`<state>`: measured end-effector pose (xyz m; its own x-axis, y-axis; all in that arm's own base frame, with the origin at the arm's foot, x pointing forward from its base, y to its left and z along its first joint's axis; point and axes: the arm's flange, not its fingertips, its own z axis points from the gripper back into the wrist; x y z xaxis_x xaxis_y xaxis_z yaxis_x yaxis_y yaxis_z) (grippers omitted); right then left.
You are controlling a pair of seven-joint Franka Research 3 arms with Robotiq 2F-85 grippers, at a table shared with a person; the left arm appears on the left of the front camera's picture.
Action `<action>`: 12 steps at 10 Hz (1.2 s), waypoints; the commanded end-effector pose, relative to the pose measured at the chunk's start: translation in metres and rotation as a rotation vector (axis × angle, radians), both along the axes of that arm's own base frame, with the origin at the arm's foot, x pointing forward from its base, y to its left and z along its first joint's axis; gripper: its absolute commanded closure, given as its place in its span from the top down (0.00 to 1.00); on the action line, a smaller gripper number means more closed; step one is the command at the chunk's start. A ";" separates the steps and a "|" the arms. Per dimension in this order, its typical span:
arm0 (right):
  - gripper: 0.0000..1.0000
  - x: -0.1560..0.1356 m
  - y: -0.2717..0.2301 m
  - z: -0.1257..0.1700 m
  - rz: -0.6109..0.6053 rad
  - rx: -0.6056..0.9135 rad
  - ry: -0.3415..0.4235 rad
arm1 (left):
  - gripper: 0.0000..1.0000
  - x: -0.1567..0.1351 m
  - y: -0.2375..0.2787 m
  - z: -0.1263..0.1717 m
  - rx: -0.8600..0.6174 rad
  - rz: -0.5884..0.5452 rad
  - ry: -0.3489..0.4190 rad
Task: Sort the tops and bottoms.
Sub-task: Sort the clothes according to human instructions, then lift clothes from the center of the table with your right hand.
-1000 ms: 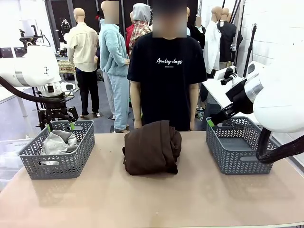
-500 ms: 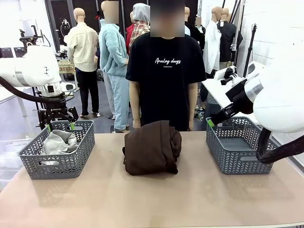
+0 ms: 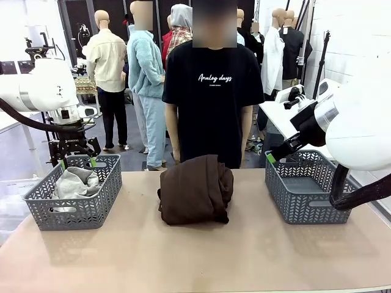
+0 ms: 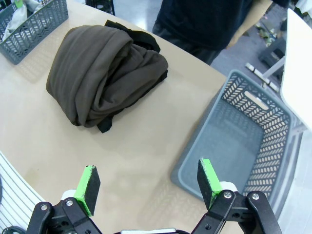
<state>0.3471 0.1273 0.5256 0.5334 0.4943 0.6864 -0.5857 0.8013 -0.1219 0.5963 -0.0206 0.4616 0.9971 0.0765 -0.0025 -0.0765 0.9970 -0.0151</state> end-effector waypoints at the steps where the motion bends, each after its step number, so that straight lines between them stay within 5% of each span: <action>1: 1.00 0.001 0.000 -0.001 0.000 0.011 0.008 | 1.00 0.000 0.000 0.000 0.001 -0.001 0.001; 12: 1.00 0.001 0.000 -0.001 0.000 0.011 0.008 | 1.00 0.000 0.000 0.000 0.001 -0.001 0.001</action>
